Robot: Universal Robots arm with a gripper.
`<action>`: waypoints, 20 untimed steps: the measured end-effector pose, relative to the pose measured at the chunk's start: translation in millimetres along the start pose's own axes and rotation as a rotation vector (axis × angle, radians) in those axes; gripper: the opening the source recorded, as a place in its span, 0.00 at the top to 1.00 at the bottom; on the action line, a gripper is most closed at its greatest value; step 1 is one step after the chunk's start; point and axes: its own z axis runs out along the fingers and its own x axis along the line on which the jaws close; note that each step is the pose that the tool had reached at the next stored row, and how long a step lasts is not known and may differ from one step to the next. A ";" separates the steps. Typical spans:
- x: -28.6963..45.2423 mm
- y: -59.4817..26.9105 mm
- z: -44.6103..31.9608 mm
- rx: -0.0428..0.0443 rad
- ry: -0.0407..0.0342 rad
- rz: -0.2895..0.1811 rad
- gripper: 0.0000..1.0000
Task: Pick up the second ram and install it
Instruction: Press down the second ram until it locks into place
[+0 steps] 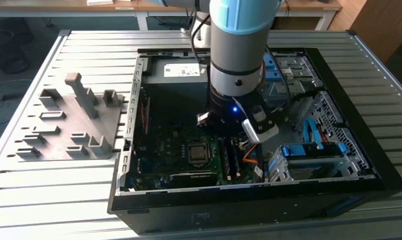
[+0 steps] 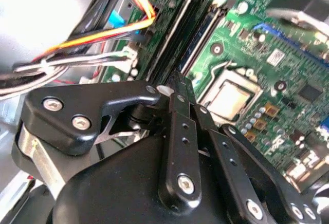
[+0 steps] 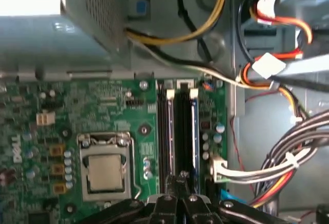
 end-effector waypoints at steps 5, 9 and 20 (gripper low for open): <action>-0.2 -11.2 4.2 0.0029 -0.0002 0.000 0.90; -0.5 -20.9 5.5 0.0095 -0.0004 0.000 0.90; -0.8 -34.4 10.0 0.0239 -0.0011 -0.002 0.90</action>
